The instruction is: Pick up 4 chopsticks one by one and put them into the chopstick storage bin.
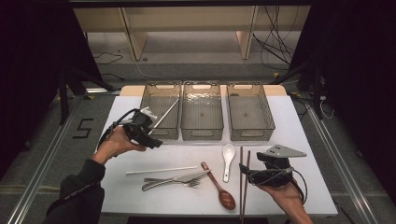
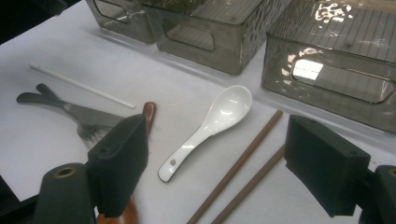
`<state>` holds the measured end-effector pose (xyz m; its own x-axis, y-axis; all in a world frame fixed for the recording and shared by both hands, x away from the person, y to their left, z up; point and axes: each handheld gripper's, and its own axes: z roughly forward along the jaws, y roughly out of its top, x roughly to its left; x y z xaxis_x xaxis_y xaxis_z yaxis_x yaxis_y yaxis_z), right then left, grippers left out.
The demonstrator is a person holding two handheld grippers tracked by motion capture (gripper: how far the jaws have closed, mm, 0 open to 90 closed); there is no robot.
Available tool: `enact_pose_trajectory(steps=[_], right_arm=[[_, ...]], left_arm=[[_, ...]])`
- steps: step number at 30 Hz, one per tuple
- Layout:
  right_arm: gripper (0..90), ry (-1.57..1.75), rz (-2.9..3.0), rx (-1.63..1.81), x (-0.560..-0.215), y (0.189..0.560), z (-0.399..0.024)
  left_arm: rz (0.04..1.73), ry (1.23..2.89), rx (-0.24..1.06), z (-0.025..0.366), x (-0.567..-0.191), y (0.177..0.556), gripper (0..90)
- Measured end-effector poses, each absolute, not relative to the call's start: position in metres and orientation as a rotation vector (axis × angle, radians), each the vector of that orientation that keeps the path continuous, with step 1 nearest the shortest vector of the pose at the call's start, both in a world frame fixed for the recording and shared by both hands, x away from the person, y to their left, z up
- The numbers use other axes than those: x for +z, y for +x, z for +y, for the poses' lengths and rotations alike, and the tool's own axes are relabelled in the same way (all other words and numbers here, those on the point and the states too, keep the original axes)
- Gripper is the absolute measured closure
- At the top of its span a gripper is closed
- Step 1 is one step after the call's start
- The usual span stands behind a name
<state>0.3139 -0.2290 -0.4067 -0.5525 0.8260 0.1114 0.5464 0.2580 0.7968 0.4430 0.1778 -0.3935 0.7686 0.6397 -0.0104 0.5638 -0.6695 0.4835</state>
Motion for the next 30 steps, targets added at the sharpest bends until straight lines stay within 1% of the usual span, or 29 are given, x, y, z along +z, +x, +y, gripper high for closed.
enact_pose_trajectory(steps=[6, 10, 20, 24, 30], right_arm=[[22.9, 1.252, 2.208, 1.191, -0.406, 0.313, -0.229], [22.9, 1.252, 2.205, 1.195, -0.406, 0.313, -0.229], [22.9, 1.25, 2.208, 1.191, -0.406, 0.313, -0.229], [22.9, 1.247, 2.211, 1.191, -0.406, 0.313, -0.229], [22.9, 1.246, 2.212, 1.191, -0.406, 0.313, -0.229]], left_arm=[[0.822, 2.624, 0.182, 0.168, -0.408, 0.431, 21.5], [0.812, 2.683, 0.189, 0.165, -0.416, 0.428, 22.7], [0.82, 2.769, 0.136, 0.165, -0.432, 0.422, 31.6], [0.794, 2.826, 0.11, 0.166, -0.437, 0.421, 38.3], [0.741, 2.862, 0.059, 0.164, -0.444, 0.419, 47.1]])
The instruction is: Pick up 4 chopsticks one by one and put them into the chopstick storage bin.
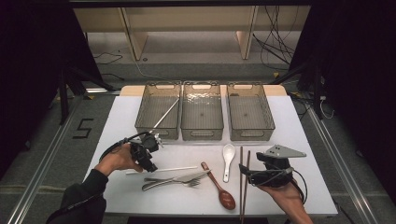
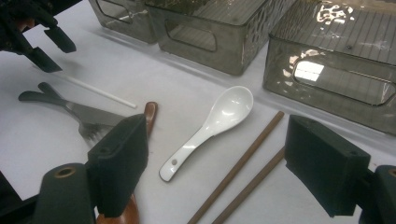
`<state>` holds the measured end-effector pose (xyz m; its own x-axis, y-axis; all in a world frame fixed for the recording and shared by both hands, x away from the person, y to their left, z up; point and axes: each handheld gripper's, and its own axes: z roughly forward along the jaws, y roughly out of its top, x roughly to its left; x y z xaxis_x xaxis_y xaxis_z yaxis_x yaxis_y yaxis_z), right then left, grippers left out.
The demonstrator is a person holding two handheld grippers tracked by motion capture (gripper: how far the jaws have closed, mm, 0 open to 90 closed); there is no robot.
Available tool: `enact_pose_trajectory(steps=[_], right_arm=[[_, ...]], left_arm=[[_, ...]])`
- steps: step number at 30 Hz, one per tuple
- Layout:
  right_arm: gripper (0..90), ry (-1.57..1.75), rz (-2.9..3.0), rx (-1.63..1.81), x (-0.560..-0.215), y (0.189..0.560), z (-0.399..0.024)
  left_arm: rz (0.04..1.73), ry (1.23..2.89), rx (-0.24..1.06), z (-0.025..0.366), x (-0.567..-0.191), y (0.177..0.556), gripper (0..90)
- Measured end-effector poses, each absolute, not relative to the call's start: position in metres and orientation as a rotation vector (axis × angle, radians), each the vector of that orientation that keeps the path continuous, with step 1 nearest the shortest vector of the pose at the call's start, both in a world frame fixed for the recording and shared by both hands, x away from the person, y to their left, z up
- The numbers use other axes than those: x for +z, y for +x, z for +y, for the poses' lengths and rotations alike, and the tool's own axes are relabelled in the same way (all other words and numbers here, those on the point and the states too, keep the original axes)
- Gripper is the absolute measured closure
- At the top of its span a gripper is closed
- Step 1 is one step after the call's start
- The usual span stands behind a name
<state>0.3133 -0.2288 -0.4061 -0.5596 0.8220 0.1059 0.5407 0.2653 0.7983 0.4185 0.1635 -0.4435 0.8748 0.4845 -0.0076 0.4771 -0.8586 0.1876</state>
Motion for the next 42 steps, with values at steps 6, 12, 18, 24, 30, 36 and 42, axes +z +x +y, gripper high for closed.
enact_pose_trajectory(steps=[6, 12, 18, 24, 30, 36, 42], right_arm=[[23.0, 1.244, 2.212, 1.191, -0.406, 0.313, -0.229], [23.0, 1.243, 2.215, 1.189, -0.406, 0.313, -0.228], [23.1, 1.242, 2.217, 1.187, -0.406, 0.314, -0.228], [23.1, 1.244, 2.218, 1.186, -0.407, 0.314, -0.228], [23.2, 1.245, 2.218, 1.182, -0.407, 0.314, -0.228], [23.2, 1.243, 2.219, 1.182, -0.407, 0.313, -0.228], [23.2, 1.242, 2.219, 1.183, -0.407, 0.313, -0.228]], left_arm=[[0.697, 2.9, 0.024, 0.159, -0.448, 0.417, 54.3], [0.694, 2.914, 0.019, 0.159, -0.453, 0.418, 61.8], [0.664, 2.947, 0.009, 0.156, -0.46, 0.418, 67.5], [0.648, 2.971, 0.021, 0.154, -0.459, 0.416, 72.9], [0.605, 2.99, 0.024, 0.152, -0.459, 0.415, 76.5], [0.529, 3.012, 0.03, 0.149, -0.459, 0.413, 80.7], [0.497, 3.011, 0.026, 0.149, -0.459, 0.412, 83.4]])
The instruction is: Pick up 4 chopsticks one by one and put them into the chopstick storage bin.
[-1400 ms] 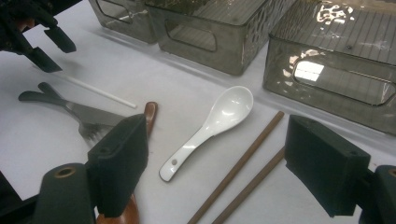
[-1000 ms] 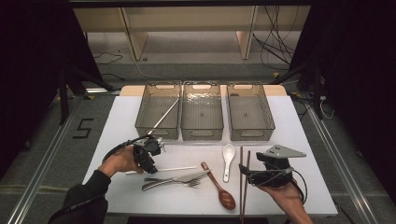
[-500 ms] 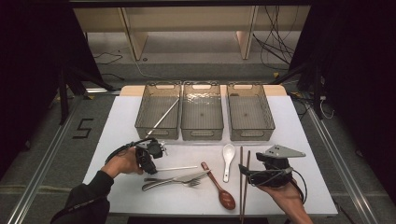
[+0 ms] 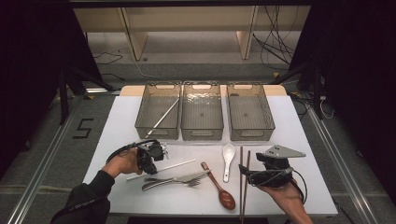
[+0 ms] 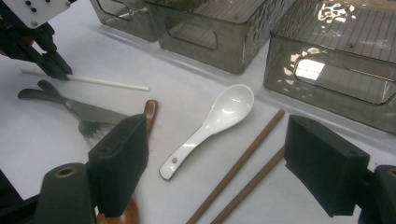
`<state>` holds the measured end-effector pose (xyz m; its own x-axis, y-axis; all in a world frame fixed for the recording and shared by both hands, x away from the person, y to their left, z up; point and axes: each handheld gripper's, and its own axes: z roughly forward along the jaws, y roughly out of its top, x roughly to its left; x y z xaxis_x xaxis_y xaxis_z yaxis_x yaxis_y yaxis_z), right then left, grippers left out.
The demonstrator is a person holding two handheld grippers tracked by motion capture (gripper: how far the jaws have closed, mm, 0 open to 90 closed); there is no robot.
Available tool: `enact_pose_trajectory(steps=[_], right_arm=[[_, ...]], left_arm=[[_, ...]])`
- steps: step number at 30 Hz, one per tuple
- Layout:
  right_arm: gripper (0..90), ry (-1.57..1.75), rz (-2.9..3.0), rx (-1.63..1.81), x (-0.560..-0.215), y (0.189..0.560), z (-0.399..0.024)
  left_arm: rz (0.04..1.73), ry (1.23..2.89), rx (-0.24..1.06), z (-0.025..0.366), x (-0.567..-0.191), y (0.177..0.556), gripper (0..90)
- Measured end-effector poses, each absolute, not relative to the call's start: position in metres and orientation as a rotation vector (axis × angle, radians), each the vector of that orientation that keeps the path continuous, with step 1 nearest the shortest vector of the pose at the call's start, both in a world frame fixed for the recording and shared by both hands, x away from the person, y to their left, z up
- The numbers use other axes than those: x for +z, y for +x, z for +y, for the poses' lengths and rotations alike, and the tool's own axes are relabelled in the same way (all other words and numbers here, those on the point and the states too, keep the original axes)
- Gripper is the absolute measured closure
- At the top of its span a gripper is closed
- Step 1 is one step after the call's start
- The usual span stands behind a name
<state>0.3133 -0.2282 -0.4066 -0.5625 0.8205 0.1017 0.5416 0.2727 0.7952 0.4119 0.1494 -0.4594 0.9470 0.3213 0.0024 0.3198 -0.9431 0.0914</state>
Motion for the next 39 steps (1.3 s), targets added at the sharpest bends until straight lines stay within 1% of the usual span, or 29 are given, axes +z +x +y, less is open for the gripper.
enact_pose_trajectory(steps=[9, 14, 18, 24, 28, 39], right_arm=[[23.2, 1.243, 2.217, 1.184, -0.406, 0.313, -0.229], [23.2, 1.243, 2.215, 1.187, -0.406, 0.313, -0.229], [23.2, 1.245, 2.218, 1.185, -0.406, 0.313, -0.229], [23.2, 1.247, 2.217, 1.184, -0.406, 0.313, -0.229], [23.2, 1.247, 2.217, 1.182, -0.406, 0.313, -0.229], [23.2, 1.253, 2.214, 1.182, -0.407, 0.314, -0.229]], left_arm=[[0.519, 2.959, 0.034, 0.154, -0.452, 0.414, 83.9], [0.529, 2.885, 0.064, 0.159, -0.43, 0.415, 84.0], [0.566, 2.829, 0.102, 0.161, -0.42, 0.415, 84.0], [0.624, 2.763, 0.121, 0.166, -0.412, 0.417, 84.0], [0.679, 2.706, 0.168, 0.17, -0.406, 0.421, 83.9], [0.826, 2.505, 0.223, 0.189, -0.385, 0.433, 83.9]])
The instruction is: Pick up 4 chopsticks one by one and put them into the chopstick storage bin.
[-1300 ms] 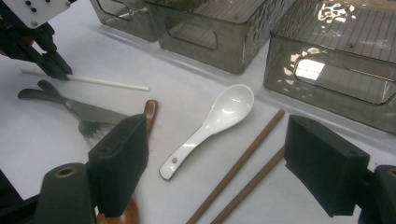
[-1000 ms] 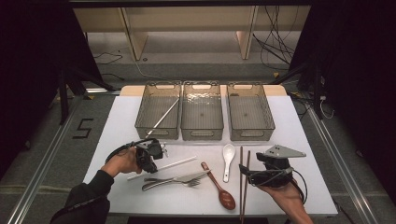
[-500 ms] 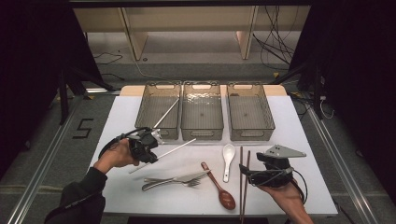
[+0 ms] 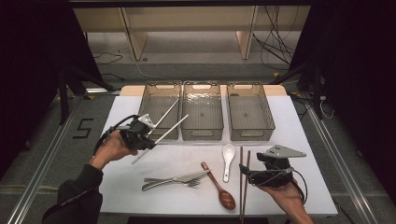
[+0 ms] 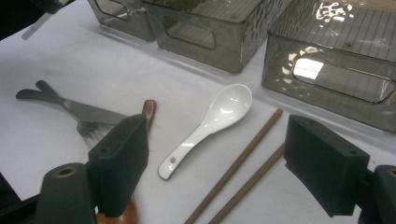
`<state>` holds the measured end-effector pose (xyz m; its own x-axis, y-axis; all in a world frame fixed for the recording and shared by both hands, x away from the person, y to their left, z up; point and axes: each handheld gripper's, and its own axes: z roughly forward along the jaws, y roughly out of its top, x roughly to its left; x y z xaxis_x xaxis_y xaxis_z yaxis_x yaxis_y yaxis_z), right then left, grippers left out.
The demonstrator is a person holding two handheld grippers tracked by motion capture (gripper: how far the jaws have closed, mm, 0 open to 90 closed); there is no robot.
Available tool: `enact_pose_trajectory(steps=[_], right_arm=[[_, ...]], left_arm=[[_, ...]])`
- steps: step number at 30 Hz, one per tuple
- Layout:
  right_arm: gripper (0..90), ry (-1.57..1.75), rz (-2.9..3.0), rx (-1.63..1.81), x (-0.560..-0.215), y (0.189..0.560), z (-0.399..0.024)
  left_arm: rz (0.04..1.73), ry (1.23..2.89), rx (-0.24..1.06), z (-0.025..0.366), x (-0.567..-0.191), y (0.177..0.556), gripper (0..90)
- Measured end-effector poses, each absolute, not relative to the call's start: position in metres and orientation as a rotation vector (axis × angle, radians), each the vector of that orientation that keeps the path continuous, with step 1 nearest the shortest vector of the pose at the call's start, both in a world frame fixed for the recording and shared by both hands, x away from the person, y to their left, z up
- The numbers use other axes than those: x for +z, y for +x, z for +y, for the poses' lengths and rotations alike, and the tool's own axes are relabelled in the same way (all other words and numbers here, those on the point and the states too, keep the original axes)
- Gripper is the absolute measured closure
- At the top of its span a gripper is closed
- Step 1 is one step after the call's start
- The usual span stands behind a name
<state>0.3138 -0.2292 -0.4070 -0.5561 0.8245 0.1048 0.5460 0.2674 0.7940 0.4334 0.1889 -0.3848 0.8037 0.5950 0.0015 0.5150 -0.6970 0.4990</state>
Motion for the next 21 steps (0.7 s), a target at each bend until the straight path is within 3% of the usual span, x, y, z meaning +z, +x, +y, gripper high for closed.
enact_pose_trajectory(steps=[21], right_arm=[[23.2, 1.273, 2.206, 1.184, -0.408, 0.315, -0.232]], left_arm=[[0.969, 2.34, 0.355, 0.202, -0.345, 0.485, 83.9]])
